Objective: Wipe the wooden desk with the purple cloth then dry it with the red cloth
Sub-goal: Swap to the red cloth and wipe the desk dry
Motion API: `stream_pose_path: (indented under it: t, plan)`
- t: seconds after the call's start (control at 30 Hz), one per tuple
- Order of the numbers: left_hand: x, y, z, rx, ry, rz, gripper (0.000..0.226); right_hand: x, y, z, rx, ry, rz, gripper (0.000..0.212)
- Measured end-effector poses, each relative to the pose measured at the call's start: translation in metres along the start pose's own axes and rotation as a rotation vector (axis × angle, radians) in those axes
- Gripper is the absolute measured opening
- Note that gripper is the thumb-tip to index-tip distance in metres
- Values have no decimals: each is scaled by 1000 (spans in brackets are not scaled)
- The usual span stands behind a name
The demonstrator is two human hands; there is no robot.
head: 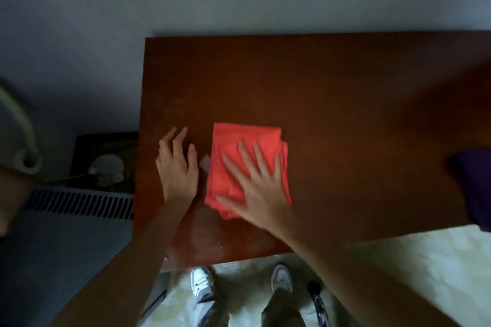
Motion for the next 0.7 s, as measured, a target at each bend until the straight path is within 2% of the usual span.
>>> stream_pose_path:
  t: [0.13, 0.23, 0.33, 0.5, 0.7]
  plan:
    - [31, -11, -29, -130, -235, -166, 50, -18, 84, -37, -2, 28, -33, 95]
    - [46, -30, -57, -154, -374, -288, 57, -18, 85, -40, 12, 68, -67, 95]
    - [46, -39, -76, -167, -401, -344, 63, -17, 68, -35, 63, 92, -61, 97]
    - [32, -34, -88, -211, -328, -258, 57, -14, -3, -29, 128, 48, -28, 95]
    - [29, -33, -85, -301, -387, -216, 57, -8, -158, -21, 88, 3, 29, 91]
Point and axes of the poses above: each hand's wrist, its own y-axis away from the middle knuckle, its own x-axis out of the back of the hand, z = x × y, the point moved 3 cm from there along -y, towards the middle knuckle, and after that the axes turned 3 degrees about -x, right-handed, at the moved point
